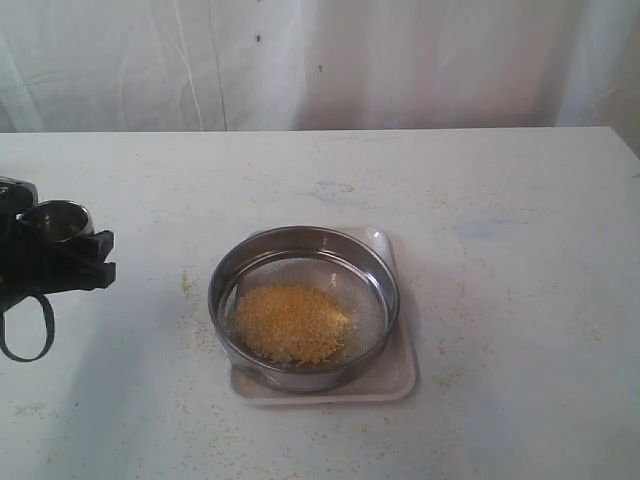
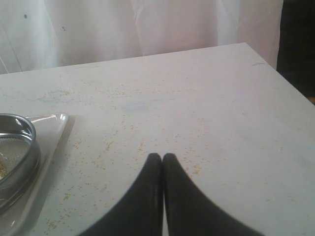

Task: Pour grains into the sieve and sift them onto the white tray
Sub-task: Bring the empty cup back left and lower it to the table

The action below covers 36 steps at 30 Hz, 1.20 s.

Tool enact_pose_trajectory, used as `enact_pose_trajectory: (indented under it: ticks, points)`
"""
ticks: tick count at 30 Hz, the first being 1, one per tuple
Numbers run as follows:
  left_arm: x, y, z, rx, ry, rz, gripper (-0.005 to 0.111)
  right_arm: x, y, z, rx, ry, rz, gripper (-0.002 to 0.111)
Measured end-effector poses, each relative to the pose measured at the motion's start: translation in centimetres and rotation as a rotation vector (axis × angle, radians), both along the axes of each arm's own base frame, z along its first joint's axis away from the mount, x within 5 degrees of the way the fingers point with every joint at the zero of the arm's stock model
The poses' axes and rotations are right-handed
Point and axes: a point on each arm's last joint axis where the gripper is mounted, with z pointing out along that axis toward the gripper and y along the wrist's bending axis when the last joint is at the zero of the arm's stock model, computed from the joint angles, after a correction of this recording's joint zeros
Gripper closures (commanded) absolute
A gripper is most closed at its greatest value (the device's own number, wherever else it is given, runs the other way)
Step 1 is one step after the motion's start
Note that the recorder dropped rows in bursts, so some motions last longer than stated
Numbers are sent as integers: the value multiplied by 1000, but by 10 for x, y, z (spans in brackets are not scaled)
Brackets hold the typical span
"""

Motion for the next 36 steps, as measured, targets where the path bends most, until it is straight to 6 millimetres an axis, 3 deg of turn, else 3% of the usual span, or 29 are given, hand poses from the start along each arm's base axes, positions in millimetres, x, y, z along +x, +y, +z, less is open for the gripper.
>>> enact_pose_trajectory:
  ticks: [16, 21, 25, 32, 36]
  points:
    - [22, 4, -41, 14, 13, 44, 105, 0, 0, 0, 0, 0, 0, 108]
    - [27, 4, -52, -21, 25, 67, 89, 0, 0, 0, 0, 0, 0, 108]
    - [29, 4, -54, -43, 1, 76, 77, 0, 0, 0, 0, 0, 0, 108]
    - [29, 4, -55, -82, -14, 91, 45, 0, 0, 0, 0, 0, 0, 108]
    - [25, 5, -57, -109, -13, 101, 35, 0, 0, 0, 0, 0, 0, 108]
